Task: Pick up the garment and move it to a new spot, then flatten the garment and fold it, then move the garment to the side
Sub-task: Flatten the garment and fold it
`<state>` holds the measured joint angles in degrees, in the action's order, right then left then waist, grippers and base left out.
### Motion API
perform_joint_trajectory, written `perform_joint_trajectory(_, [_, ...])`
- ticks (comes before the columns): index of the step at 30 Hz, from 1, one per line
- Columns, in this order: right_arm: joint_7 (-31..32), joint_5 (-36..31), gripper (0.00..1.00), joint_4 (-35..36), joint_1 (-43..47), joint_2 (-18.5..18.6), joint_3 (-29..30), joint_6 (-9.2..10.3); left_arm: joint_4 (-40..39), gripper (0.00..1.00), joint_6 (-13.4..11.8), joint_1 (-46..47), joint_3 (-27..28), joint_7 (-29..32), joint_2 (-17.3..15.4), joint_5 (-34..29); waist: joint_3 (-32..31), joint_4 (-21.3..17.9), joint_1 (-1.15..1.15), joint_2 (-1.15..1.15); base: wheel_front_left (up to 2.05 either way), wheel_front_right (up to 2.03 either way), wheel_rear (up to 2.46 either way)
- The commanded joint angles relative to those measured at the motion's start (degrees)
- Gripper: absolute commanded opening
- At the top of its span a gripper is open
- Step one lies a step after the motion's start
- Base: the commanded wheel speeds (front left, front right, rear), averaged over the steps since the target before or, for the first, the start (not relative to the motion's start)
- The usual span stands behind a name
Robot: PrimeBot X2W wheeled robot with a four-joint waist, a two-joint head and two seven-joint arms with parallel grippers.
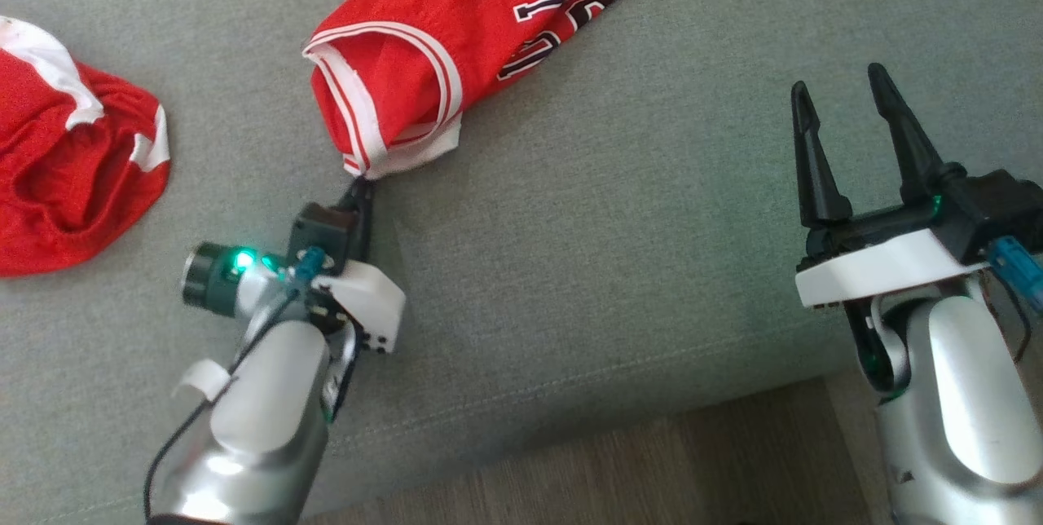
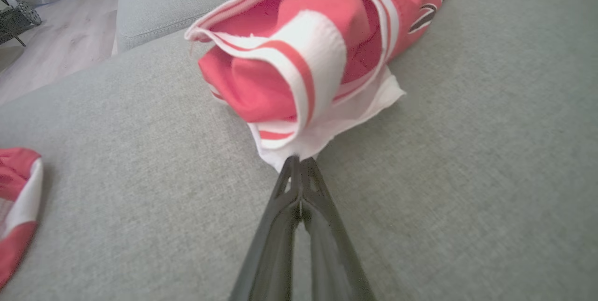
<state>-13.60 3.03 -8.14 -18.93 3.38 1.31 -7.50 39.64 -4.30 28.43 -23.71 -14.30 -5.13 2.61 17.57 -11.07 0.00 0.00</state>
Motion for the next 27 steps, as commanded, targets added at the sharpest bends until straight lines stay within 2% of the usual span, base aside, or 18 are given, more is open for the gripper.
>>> perform_joint_trajectory(1, [0.34, 0.16, 1.00, 2.40, 0.54, -0.49, -1.26, 0.01, -1.24, 0.00, -0.02, 2.62, 1.98, -0.70, -1.43, -0.07, 0.12, -0.09, 0.00, 0.00, 0.00, 0.00, 0.00])
perform_joint_trajectory(7, [0.62, 1.09, 1.00, 3.07, 1.64, -0.50, -1.25, 0.01, -2.80, 0.00, 1.04, 2.99, 1.94, -0.70, -2.13, -0.17, -0.74, -0.23, 0.00, 0.00, 0.00, 0.00, 0.00])
perform_joint_trajectory(14, [0.08, 2.53, 1.00, 1.10, 2.84, -0.50, -0.28, 0.01, -20.01, 0.00, 5.44, 5.13, 1.34, -0.70, -2.68, 0.33, -3.52, -0.63, 0.00, 0.00, 0.00, 0.00, 0.00])
perform_joint_trajectory(20, [-0.65, 4.04, 1.00, -1.35, 3.72, -0.50, -0.98, 0.01, -29.83, 0.00, 9.58, 13.45, 3.55, -0.70, -4.13, 3.83, -6.99, -1.81, 0.00, 0.00, 0.00, 0.00, 0.00])
perform_joint_trajectory(21, [-0.65, 4.04, 1.00, -1.35, 3.72, -0.50, -0.98, 0.01, -29.83, 0.00, 9.58, 13.45, 3.55, -0.70, -4.13, 3.83, -6.99, -1.81, 0.00, 0.00, 0.00, 0.00, 0.00])
perform_joint_trajectory(27, [-1.11, 5.01, 1.00, -3.66, 4.26, -0.50, -1.29, 0.01, -30.62, 0.00, 11.36, 27.02, 1.52, 1.56, -4.09, 7.16, -10.38, -3.28, 0.00, 0.00, 0.00, 0.00, 0.00])
